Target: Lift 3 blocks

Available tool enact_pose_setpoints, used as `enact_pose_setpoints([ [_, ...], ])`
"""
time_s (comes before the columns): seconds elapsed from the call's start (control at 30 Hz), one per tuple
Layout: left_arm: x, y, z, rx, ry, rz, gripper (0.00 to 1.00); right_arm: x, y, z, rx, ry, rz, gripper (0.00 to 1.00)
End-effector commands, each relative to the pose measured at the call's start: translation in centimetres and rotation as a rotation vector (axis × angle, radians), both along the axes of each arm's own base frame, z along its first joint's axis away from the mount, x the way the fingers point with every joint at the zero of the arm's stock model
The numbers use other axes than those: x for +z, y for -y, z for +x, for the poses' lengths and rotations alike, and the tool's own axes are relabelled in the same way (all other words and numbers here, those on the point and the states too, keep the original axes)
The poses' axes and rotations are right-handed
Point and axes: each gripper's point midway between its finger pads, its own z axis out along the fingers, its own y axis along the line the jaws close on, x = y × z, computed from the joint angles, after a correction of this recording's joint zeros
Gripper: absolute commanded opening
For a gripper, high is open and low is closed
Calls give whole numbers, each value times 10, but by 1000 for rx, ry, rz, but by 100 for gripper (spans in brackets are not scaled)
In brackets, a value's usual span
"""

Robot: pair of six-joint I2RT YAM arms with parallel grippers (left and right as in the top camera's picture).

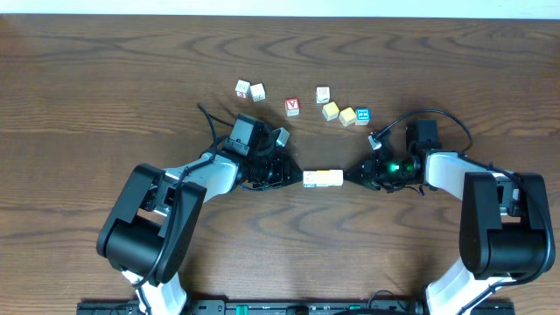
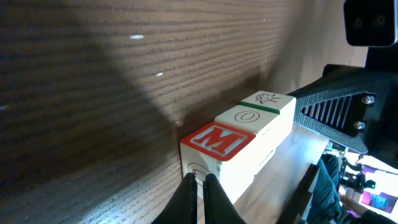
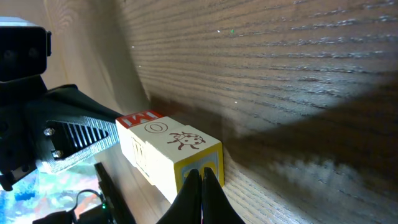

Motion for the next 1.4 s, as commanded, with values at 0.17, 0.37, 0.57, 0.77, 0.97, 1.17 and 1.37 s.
enact_pose_setpoints([
  [0.17,-1,-1,2,13,2,7,7,5,-3,-1,5,14,2,1],
  [0.37,-1,-1,2,13,2,7,7,5,-3,-1,5,14,2,1],
  [0.57,-1,-1,1,15,-1,6,7,5,-3,-1,5,14,2,1],
  [0.77,-1,0,1,13,-1,7,7,5,-4,-1,8,14,2,1],
  [0.97,-3,4,-2,3,8,24,7,5,-11,-1,30,30,3,1],
  [1.17,-3,7,-4,-4,12,23,7,6,-12,-1,28,29,4,1],
  [1.37,-2,7,-3,-2,15,19,7,6,-12,-1,28,29,4,1],
])
